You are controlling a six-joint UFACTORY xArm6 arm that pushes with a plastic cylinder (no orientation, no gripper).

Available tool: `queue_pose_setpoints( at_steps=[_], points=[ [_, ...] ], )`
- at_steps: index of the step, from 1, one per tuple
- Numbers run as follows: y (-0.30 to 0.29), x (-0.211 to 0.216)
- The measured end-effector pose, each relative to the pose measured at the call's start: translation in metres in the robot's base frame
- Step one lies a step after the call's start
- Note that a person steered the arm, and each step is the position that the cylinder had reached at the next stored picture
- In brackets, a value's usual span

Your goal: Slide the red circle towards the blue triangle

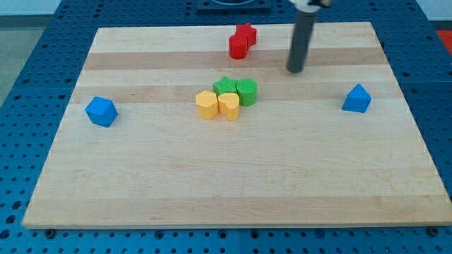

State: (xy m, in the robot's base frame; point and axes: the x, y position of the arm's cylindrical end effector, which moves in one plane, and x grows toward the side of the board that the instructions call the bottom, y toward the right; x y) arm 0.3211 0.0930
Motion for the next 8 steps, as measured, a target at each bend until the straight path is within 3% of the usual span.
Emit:
queue_pose_setpoints(
  at_steps=[2, 3, 4, 8],
  points=[
    [-0.127, -0.009],
    [-0.169, -0.033],
    [-0.175, -0.063],
    [-0.100, -0.067]
  ],
)
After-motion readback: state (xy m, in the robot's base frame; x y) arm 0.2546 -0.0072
